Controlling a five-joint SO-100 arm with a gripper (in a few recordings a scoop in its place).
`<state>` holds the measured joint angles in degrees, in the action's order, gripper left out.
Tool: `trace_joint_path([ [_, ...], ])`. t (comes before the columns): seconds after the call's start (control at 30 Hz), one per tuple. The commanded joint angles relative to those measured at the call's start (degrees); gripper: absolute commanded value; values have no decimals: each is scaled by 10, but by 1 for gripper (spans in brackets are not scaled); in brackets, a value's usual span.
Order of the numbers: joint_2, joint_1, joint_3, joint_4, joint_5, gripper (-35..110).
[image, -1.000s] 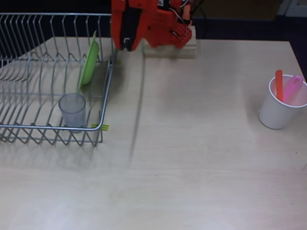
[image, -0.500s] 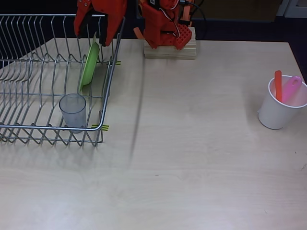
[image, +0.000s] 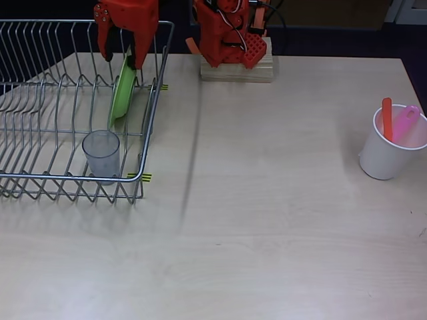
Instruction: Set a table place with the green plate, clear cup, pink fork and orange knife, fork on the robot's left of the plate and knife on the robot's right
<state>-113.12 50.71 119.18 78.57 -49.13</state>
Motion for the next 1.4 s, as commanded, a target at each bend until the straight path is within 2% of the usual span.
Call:
trace_joint_path([
  [0.0,4,18,4,-14,8,16],
  [0.13,15,20,8,-32,15,0],
  [0.7,-109,-51,-197,55,109,0],
  [1.07,-160,-285,-286,48,156,0],
  [1.23,-161,-403,-249,34,106,0],
  [1.37,-153,-490,-201,32,22,0],
])
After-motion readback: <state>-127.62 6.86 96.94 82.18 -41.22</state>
